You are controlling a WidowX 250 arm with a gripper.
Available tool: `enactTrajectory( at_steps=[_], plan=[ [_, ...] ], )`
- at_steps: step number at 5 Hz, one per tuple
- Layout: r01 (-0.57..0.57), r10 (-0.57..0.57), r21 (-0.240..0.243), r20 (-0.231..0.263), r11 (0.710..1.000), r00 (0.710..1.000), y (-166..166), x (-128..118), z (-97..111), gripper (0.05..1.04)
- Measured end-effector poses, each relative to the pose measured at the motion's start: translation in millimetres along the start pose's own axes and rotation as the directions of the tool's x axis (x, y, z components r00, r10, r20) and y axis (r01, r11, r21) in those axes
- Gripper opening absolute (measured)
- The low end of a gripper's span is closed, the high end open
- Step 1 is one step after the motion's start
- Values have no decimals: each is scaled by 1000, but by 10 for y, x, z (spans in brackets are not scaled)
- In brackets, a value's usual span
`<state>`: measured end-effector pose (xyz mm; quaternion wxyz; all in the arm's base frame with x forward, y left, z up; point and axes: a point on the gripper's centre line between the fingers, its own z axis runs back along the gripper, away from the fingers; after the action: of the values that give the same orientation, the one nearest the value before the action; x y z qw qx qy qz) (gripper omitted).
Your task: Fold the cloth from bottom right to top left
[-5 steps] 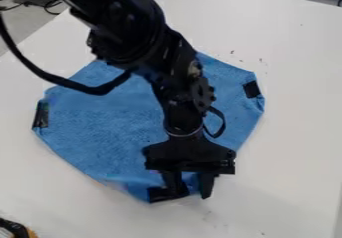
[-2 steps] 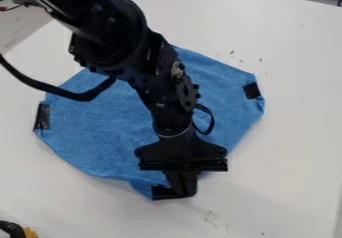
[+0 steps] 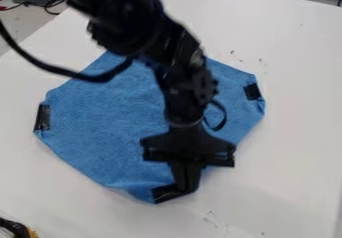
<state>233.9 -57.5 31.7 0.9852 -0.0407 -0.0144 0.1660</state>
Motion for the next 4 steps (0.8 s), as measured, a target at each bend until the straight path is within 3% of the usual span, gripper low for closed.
enactTrajectory(
  at_steps=[1,2,3,4],
  plan=[
    [33,-32,68,-7,997,999,-109,312,439,54],
    [157,-158,100,-1,982,987,-17,742,453,53],
    [245,-246,67,10,967,969,169,1131,301,53],
    [299,-299,-1,11,954,954,341,1401,50,53]
  ],
)
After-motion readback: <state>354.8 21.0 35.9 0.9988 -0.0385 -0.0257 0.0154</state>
